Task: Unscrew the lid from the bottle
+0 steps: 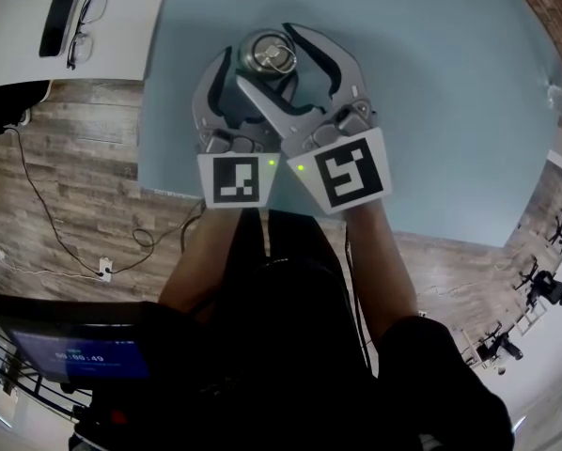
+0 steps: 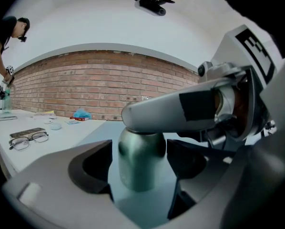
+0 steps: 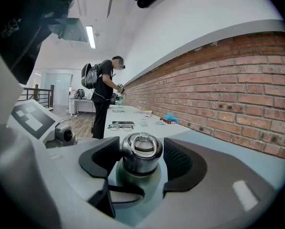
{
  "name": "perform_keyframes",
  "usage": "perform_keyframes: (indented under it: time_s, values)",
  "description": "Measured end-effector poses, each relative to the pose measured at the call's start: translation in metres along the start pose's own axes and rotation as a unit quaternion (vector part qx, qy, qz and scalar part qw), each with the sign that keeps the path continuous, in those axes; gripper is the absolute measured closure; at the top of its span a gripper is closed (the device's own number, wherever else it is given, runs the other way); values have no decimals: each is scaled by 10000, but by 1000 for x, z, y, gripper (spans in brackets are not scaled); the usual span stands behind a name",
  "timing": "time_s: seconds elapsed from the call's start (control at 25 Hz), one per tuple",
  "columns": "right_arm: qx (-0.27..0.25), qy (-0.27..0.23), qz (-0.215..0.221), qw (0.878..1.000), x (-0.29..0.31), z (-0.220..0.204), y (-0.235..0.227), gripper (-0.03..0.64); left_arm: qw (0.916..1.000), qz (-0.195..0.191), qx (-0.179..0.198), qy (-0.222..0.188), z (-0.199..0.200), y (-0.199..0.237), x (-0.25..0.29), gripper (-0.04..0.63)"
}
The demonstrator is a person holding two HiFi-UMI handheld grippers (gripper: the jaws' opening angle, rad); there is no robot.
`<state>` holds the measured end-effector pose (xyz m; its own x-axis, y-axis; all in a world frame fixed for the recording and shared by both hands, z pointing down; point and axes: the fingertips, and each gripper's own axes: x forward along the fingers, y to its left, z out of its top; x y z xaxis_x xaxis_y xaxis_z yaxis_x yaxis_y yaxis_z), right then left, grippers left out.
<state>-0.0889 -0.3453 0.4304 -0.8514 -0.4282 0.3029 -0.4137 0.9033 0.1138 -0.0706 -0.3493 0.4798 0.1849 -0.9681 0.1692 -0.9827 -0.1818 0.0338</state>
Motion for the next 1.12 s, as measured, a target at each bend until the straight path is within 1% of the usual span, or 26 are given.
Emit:
perform_keyframes:
  time_s: [0.24, 0.36, 0.56, 0.64, 0.76, 0.88, 1.12]
  values:
    - [-171, 147, 34, 9997, 3, -3, 2, 327, 9999, -49, 145, 43, 0, -2, 1, 277]
    - [-186, 149, 19, 9997, 3, -4, 1, 347, 9999, -61, 124, 80, -1, -3, 0, 293]
    - [-122, -16, 115, 9999, 3, -1, 0, 351, 9998, -126, 111, 48, 0, -3, 0, 293]
    - [-81, -89, 223, 9997, 3, -1, 1, 351, 9995, -203, 214, 65, 0, -3, 0, 291]
    - [-82, -116, 399, 9991, 4, -2, 1, 353, 9993, -304, 205, 44, -1, -2, 0, 290]
    - [-65, -215, 547, 9982, 3, 0, 1, 353, 9986, -459, 274, 27, 0, -3, 0, 290]
    - [-95, -317, 849, 9958, 2, 2, 3, 353, 9939, -970, 524, -19, 0, -4, -2, 288]
